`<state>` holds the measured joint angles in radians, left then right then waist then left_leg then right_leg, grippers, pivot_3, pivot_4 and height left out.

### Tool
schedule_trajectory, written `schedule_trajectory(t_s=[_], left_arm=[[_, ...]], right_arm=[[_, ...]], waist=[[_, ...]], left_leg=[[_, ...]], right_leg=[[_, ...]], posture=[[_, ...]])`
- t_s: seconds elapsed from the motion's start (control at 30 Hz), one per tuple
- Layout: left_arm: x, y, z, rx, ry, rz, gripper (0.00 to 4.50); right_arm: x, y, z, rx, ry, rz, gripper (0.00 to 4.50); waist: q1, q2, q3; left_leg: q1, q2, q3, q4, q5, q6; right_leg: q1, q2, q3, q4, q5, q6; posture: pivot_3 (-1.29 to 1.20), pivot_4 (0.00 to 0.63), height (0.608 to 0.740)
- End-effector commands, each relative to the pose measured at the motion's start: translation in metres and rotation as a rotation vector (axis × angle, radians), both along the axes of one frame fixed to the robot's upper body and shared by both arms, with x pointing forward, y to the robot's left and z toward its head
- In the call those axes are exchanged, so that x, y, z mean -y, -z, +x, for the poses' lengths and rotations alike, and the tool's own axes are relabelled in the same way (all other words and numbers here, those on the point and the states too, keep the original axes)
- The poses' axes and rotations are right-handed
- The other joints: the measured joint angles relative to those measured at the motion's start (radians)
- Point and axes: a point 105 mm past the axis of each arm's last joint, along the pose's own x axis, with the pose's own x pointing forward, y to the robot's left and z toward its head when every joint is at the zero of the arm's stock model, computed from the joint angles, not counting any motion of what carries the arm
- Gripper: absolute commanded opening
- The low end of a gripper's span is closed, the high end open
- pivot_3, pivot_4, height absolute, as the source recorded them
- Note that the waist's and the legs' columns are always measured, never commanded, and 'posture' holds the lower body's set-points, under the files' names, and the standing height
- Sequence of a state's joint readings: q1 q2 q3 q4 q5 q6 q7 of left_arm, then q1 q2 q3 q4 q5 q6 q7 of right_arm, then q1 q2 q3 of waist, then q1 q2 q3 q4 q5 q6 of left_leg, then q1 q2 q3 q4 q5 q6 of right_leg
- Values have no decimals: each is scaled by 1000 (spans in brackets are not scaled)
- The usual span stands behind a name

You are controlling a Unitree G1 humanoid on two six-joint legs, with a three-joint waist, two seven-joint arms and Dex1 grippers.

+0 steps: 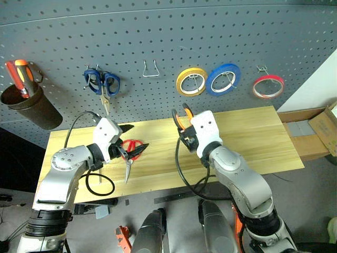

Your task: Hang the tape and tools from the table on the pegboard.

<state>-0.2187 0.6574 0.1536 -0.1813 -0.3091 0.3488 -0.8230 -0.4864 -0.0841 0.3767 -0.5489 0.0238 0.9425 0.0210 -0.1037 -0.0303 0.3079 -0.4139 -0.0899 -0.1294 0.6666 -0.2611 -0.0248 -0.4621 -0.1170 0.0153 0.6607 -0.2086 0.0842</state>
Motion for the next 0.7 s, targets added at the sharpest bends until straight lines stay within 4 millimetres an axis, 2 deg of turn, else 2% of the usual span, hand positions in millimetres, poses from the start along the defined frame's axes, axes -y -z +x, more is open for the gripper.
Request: schedule_trajectory(t_s=[0.03,0.17,0.33,0.57,0.7], left_arm=[[-13,-24,-2,90,-74,-80,4500],[-21,-29,-10,114,-110,-146,4500],[-25,-38,-21,138,-114,-229,4500],[-20,-43,-27,124,-91,-282,4500],[-14,-49,-27,138,-74,-293,4500]], right_arm=[[-10,-50,2,191,-47,56,2494],[-25,-77,10,283,-112,95,2494],[-47,-97,21,301,-205,186,2494],[-80,-140,31,366,-305,294,2494],[-91,-166,37,447,-331,341,2494]], waist=[[3,-3,-4],[15,-7,-17],[25,-10,-29],[28,-11,-45],[37,-12,-59]], left_leg=[[0,0,0,0,1,-1],[1,3,0,-2,5,-7],[1,12,3,-2,4,-8],[2,14,3,-3,5,-10],[3,14,4,-3,5,-11]], right_leg=[[0,0,0,0,1,0],[0,3,-1,-1,2,-2],[1,9,-1,-5,3,-4],[0,11,-1,-4,4,-6],[0,12,-1,-4,5,-7]], posture=[[-58,234,740],[-25,217,740],[13,188,740],[42,158,740],[65,151,740]])
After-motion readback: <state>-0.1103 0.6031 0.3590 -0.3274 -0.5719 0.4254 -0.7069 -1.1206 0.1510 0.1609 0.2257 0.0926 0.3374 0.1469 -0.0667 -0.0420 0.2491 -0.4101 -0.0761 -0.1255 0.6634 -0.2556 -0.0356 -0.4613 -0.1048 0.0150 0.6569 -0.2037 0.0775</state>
